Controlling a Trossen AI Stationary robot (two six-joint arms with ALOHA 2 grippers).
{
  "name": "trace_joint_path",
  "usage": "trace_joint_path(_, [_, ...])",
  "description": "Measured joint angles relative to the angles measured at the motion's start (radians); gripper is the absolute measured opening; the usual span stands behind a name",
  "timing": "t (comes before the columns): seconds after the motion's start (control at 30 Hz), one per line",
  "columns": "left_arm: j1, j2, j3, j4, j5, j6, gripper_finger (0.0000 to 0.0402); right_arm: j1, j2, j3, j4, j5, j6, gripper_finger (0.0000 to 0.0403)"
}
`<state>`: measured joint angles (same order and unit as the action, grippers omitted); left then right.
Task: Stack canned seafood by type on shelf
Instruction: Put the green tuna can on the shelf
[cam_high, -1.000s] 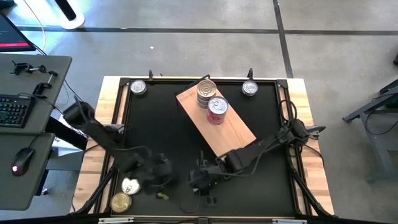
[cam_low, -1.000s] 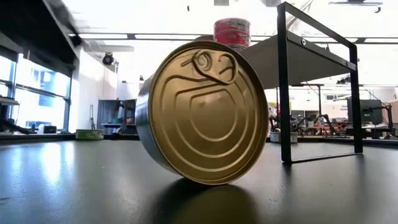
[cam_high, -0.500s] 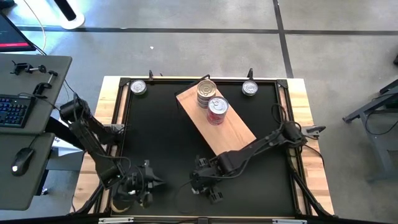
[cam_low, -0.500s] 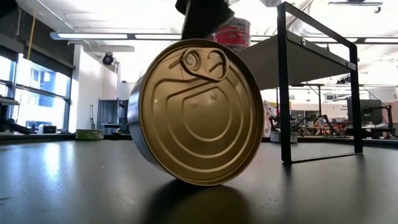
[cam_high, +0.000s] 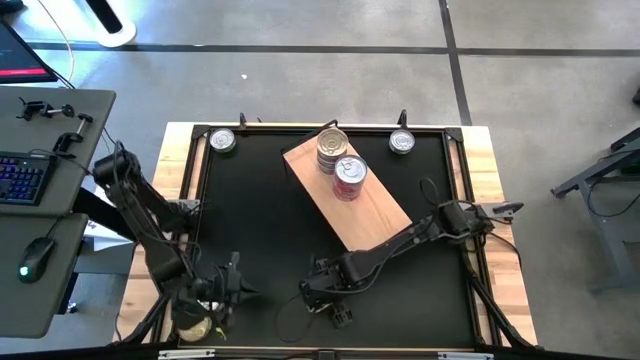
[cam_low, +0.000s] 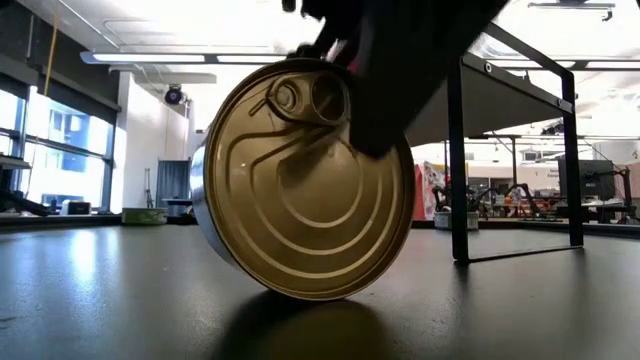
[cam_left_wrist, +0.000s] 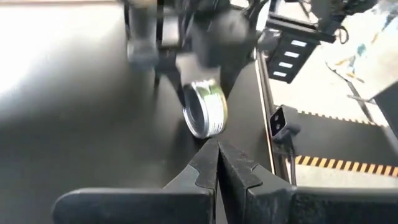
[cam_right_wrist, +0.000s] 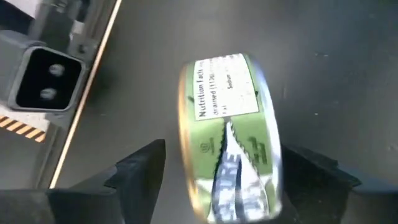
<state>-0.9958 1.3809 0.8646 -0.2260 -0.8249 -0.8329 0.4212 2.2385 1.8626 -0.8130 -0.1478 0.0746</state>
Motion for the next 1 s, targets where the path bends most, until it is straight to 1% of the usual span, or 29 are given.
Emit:
trace_joint_path(0.1, [0.000, -0.067, 0.000, -0.036, 0.000, 0.076, 0.0000, -0.001, 0.015, 0.000, 0.021, 0.017, -0.003, 0.0277])
trace_joint_path(0.17, [0.000, -0.110, 0.000, -0.073, -0.001, 0.105, 0.0000, -0.001, 0.016, 0.000, 0.034, 0.042, 0.008, 0.0256])
trace_joint_path(0.23, [0.000, -0.147, 0.000, -0.102, -0.002, 0.128, 0.0000, -0.001, 0.016, 0.001, 0.063, 0.051, 0.047, 0.0224])
trace_joint_path(0.3, [-0.001, -0.176, 0.000, -0.124, -0.009, 0.148, 0.0000, -0.001, 0.016, 0.022, 0.054, 0.072, 0.102, 0.0179])
trace_joint_path(0.37, [-0.001, -0.194, 0.000, -0.139, -0.025, 0.169, 0.0000, -0.004, 0.016, 0.071, 0.032, 0.090, 0.164, 0.0128])
trace_joint_path(0.4, [-0.001, -0.200, 0.000, -0.146, -0.035, 0.173, 0.0000, -0.008, 0.016, 0.103, 0.020, 0.090, 0.185, 0.0117])
trace_joint_path(0.5, [0.002, -0.204, 0.000, -0.156, -0.077, 0.173, 0.0000, -0.023, 0.015, 0.223, -0.047, 0.095, 0.205, 0.0118])
trace_joint_path(0.6, [0.015, -0.199, 0.000, -0.156, -0.103, 0.176, 0.0000, -0.043, 0.015, 0.366, -0.161, 0.103, 0.188, 0.0118])
trace_joint_path(0.67, [0.032, -0.196, 0.000, -0.156, -0.104, 0.174, 0.0000, -0.056, 0.014, 0.472, -0.275, 0.156, 0.167, 0.0118])
trace_joint_path(0.7, [0.039, -0.196, 0.000, -0.155, -0.103, 0.173, 0.0000, -0.062, 0.007, 0.498, -0.324, 0.189, 0.155, 0.0118])
trace_joint_path(0.73, [0.045, -0.196, 0.000, -0.149, -0.103, 0.172, 0.0000, -0.070, -0.031, 0.479, -0.341, 0.218, 0.158, 0.0118])
trace_joint_path(0.87, [0.065, -0.196, 0.000, -0.137, -0.103, 0.149, 0.0000, -0.096, -0.214, 0.311, -0.399, 0.318, 0.245, 0.0118])
trace_joint_path(1.0, [0.077, -0.190, 0.000, -0.127, -0.103, 0.130, 0.0000, -0.094, -0.435, 0.137, -0.390, 0.492, 0.378, 0.0118])
